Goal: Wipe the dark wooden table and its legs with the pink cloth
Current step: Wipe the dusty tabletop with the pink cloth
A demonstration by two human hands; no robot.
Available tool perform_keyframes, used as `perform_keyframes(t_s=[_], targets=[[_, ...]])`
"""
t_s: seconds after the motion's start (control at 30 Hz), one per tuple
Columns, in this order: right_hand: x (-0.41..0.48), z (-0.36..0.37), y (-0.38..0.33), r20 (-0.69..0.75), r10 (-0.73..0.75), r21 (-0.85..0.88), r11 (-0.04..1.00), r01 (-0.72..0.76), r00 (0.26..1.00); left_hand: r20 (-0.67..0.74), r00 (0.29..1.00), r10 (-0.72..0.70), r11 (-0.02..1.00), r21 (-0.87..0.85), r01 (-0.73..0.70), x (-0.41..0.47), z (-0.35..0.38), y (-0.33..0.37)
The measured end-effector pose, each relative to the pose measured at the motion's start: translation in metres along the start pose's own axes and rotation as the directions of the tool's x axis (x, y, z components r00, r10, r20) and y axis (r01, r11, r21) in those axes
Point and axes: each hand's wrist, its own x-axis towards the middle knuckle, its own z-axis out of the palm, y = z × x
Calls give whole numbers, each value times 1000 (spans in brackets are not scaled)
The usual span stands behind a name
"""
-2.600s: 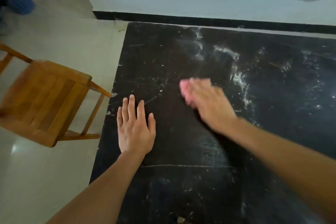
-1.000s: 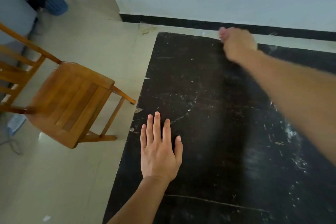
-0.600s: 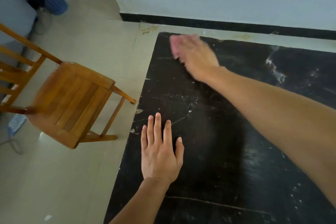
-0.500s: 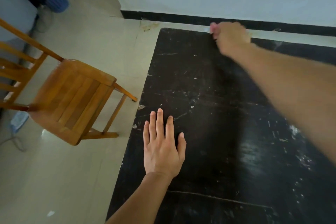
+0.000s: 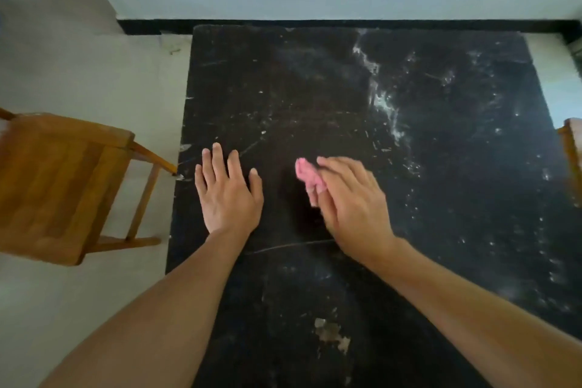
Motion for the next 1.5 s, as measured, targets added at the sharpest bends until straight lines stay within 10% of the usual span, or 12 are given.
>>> perform_keyframes(t_s=[0.23,0.37,0.53,0.77,0.9,1.03,1.3,1.5], targets=[[-145,33,-53,353,-100,-103,984,145,930,-6,999,37,985,-167,-38,-37,-13,-20],[-140,8,21,127,298,-157,948,-277,946,26,983,180,978,-115,-176,-112,-35,-44],[-124,-84,80,15,705,-258,688,-678,709,158,875,458,888,-117,-444,-207,-47,-52],[-232,-7,-69,177,200,-143,974,-175,964,340,860,380,919,-35,-392,-234,-35,-41],[-282,-35,20,54,407,-172,903,-393,912,367,850,378,906,40,-421,-230,-29,-40],[-294,-114,79,-27,713,-207,682,-701,701,365,839,403,888,67,-455,-239,-30,-24],[-371,-40,2,-66,351,24,936,-350,934,301,775,556,810,12,-586,-236,-16,61],[-318,-118,116,-137,804,87,592,-802,578,289,775,562,807,16,-591,-226,-3,93]])
